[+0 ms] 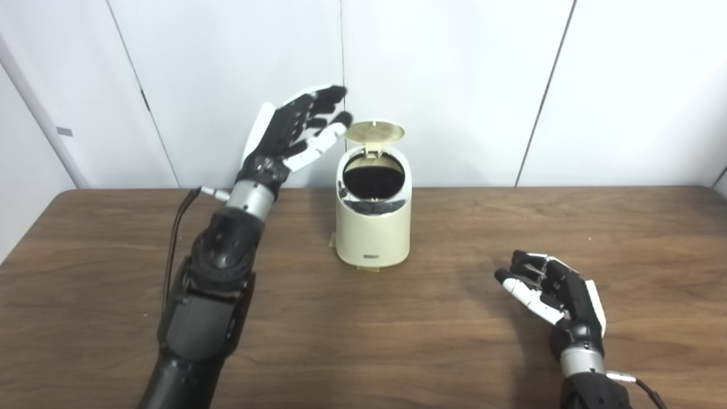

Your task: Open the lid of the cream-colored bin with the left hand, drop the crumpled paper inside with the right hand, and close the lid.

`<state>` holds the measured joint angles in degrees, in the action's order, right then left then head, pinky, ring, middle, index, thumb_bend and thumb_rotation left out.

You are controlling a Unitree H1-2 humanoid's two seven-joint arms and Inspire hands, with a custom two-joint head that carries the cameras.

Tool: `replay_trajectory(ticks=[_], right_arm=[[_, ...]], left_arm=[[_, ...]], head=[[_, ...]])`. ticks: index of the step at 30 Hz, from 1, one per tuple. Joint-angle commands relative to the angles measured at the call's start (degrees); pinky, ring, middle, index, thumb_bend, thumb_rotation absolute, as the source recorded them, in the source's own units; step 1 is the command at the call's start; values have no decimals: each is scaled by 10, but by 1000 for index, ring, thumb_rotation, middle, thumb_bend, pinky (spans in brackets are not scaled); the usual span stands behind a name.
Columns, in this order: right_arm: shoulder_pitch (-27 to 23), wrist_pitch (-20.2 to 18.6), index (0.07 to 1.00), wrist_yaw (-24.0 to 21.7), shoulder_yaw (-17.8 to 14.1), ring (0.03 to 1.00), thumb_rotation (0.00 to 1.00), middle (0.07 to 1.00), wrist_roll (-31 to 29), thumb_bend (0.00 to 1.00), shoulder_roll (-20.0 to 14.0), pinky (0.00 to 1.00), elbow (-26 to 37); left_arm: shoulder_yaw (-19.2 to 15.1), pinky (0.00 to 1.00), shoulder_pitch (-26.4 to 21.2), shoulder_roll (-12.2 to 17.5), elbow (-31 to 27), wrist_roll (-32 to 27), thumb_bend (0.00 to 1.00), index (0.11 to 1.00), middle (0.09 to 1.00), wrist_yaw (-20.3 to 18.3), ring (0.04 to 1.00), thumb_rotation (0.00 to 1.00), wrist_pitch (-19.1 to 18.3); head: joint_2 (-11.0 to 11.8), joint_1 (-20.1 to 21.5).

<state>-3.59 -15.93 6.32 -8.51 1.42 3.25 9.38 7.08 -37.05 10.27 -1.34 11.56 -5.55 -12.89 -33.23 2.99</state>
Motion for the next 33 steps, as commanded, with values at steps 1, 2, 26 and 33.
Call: replay_trajectory(ticks=[1,2,26,33], right_arm=[[-13,39,498,-1,5,719,153,751,-4,504,-2,625,5],[-12,47,498,0,8,718,153,752,0,504,-4,625,2],[-9,71,774,-19,16,810,643,822,-47,635,-23,773,6],[-9,83,792,-13,26,807,811,826,-19,606,-36,771,-4]], left_arm=[[11,786,-52,15,-1,21,520,799,813,-12,821,489,4],[17,786,-60,18,2,27,519,799,813,-19,821,491,-4],[215,808,-144,93,88,370,611,836,882,-94,888,757,2],[208,792,-129,94,87,406,632,715,869,-92,907,832,23]], head=[[-1,0],[0,1],[-2,-3],[-7,-5]])
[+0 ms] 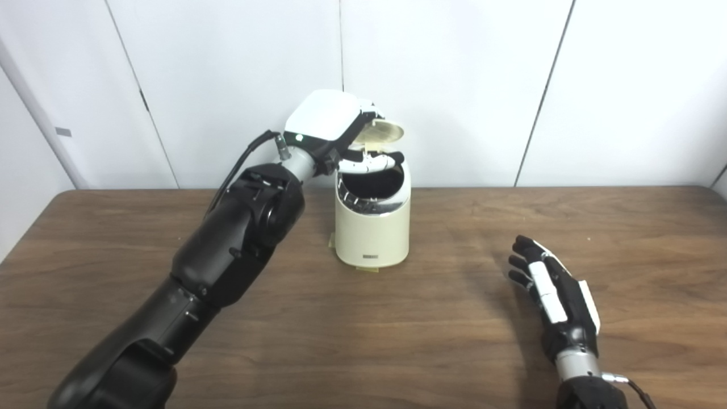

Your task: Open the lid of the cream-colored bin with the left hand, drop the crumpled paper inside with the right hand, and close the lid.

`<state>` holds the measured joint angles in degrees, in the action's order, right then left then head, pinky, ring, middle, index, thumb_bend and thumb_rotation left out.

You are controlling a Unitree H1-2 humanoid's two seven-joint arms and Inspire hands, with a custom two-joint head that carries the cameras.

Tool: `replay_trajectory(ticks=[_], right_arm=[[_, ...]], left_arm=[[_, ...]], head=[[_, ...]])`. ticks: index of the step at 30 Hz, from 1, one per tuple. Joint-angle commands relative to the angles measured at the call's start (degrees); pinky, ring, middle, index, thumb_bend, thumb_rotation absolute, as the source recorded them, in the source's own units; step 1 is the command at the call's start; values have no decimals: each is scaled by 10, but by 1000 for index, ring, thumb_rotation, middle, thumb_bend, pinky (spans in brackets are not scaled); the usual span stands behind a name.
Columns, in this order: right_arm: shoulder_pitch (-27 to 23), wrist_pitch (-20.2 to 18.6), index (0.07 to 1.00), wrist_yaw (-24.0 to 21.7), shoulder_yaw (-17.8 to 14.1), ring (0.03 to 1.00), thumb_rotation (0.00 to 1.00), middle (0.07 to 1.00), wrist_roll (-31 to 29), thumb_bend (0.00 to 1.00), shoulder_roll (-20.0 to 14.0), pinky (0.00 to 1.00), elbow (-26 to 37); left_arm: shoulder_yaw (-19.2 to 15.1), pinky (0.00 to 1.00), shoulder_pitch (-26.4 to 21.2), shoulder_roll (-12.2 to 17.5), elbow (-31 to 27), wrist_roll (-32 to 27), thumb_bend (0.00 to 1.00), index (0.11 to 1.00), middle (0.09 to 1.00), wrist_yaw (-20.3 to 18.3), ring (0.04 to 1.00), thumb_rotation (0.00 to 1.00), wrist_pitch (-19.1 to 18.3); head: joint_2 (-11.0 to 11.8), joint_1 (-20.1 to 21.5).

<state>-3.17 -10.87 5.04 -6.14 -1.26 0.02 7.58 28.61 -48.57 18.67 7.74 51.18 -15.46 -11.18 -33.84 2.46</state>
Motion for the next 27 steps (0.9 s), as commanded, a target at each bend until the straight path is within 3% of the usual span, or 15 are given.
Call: replay_trajectory(ticks=[1,11,18,27], right_arm=[[-13,33,792,0,3,807,816,826,10,607,-5,766,14],[-11,37,789,11,12,798,812,817,52,617,-14,747,7],[-8,32,785,20,17,783,790,805,79,639,-14,719,14],[-7,34,793,22,27,786,799,802,110,603,-18,707,16]], left_arm=[[-9,793,-11,9,-6,10,631,699,867,5,909,834,7],[-41,772,26,2,-53,-3,609,624,856,-30,899,796,9],[-53,774,48,-2,-81,-9,606,627,855,-59,894,787,4],[-51,811,69,-1,-82,-5,624,637,853,-65,904,816,12]], head=[[0,1],[-11,2],[-18,4],[-21,8]])
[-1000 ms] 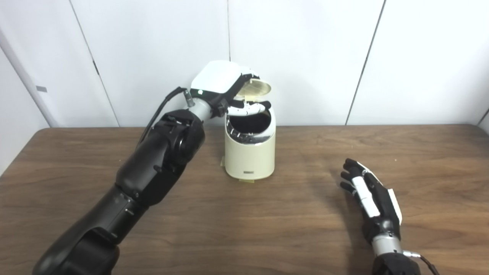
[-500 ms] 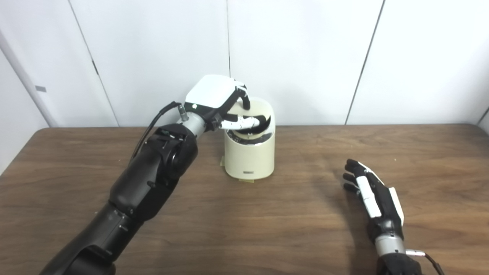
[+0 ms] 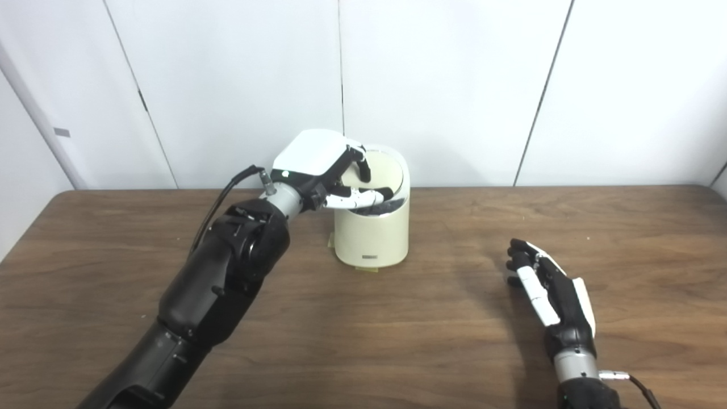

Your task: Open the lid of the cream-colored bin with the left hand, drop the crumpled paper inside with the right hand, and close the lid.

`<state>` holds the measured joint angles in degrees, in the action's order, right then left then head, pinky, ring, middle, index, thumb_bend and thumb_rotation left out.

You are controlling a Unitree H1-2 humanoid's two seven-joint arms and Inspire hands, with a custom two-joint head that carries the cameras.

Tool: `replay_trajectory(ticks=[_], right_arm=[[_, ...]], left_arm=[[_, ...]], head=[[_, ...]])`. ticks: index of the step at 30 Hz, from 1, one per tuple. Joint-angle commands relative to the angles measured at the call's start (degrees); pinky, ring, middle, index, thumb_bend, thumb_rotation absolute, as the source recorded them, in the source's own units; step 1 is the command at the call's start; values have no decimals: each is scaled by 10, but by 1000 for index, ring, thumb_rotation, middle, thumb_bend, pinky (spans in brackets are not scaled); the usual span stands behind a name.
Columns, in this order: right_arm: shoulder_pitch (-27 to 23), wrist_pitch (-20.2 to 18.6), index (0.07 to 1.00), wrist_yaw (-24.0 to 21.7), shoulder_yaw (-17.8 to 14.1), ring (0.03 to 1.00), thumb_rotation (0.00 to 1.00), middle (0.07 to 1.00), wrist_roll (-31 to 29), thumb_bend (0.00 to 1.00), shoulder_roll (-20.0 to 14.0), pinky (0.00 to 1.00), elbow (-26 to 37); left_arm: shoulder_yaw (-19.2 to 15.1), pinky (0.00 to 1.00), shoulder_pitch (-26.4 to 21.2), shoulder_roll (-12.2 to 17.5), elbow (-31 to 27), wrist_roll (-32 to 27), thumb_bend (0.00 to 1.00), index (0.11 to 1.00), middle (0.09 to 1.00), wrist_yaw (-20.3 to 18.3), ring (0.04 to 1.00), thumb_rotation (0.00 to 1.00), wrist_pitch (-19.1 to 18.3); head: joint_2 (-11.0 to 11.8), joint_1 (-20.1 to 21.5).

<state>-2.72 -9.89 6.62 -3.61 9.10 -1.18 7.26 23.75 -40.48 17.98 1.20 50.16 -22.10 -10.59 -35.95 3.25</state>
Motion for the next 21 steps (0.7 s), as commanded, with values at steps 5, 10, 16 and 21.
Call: replay_trajectory(ticks=[5,10,16,21], right_arm=[[-12,18,792,6,1,784,782,798,12,581,-4,705,24],[-11,18,778,-2,6,794,808,797,10,599,-5,713,37],[-10,6,767,-5,9,793,829,786,9,604,-3,712,56],[-12,0,771,-5,10,789,832,785,8,590,-2,713,61]], left_arm=[[12,815,-7,3,-4,22,632,676,869,-1,920,835,7],[35,833,-6,4,19,51,615,743,887,-2,934,867,18],[66,896,-1,9,39,83,618,780,932,-11,972,915,30],[86,904,4,14,38,108,615,775,943,-20,988,914,41]], head=[[-2,2],[-4,5],[-7,6],[-9,8]])
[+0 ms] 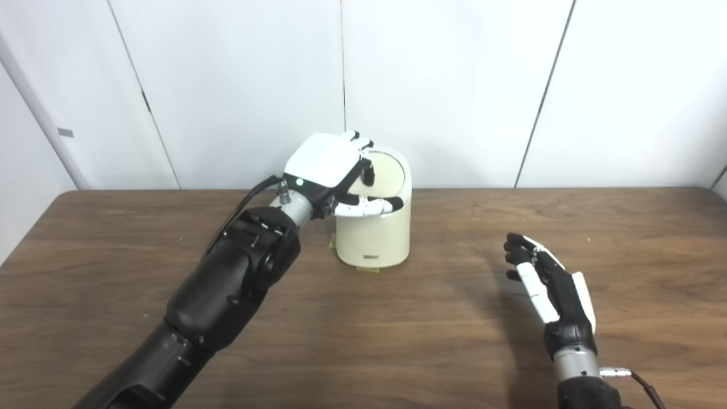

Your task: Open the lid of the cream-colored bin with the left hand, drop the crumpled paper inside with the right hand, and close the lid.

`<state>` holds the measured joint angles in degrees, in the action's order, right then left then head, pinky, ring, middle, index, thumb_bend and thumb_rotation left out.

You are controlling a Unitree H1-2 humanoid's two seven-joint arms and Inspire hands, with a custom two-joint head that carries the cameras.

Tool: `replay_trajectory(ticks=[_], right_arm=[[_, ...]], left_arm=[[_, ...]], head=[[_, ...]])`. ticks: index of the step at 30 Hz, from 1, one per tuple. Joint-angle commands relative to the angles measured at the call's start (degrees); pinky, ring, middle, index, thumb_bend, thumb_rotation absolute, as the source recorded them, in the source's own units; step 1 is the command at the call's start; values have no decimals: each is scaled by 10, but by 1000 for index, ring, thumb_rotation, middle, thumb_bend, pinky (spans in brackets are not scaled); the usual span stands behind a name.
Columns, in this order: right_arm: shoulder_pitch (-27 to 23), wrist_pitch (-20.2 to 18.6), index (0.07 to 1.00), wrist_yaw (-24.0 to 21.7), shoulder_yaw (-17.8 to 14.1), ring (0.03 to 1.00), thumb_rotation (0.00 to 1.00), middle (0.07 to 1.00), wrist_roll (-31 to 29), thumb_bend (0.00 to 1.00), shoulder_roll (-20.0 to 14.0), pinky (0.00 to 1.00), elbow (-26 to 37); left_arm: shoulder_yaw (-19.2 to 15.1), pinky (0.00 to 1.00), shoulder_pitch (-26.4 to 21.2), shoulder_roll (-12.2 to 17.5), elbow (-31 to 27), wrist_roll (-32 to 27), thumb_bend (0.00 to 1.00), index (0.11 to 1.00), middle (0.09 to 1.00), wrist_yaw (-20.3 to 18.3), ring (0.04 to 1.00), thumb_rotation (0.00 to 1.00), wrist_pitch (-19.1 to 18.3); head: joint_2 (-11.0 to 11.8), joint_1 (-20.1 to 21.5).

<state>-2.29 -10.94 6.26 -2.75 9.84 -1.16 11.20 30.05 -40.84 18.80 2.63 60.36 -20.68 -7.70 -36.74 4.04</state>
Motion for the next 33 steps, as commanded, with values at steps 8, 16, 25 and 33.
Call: replay_trajectory(ticks=[8,16,25,33], right_arm=[[-17,7,783,1,5,789,862,786,11,572,-4,697,21],[-18,7,779,3,2,792,843,781,6,580,0,710,15],[-20,10,774,1,4,790,847,781,13,586,-7,688,5],[-19,9,780,-1,2,794,818,788,4,573,-10,695,3]], left_arm=[[-4,919,37,11,-32,-20,605,771,944,-43,983,910,9],[-136,775,122,-2,-128,-139,517,807,852,27,847,759,-1],[-251,817,267,-19,-152,-223,475,993,988,162,951,663,64],[-309,831,350,-50,-141,-313,459,1000,1000,218,951,732,89]], head=[[0,-2],[7,1],[13,1],[12,-6]])
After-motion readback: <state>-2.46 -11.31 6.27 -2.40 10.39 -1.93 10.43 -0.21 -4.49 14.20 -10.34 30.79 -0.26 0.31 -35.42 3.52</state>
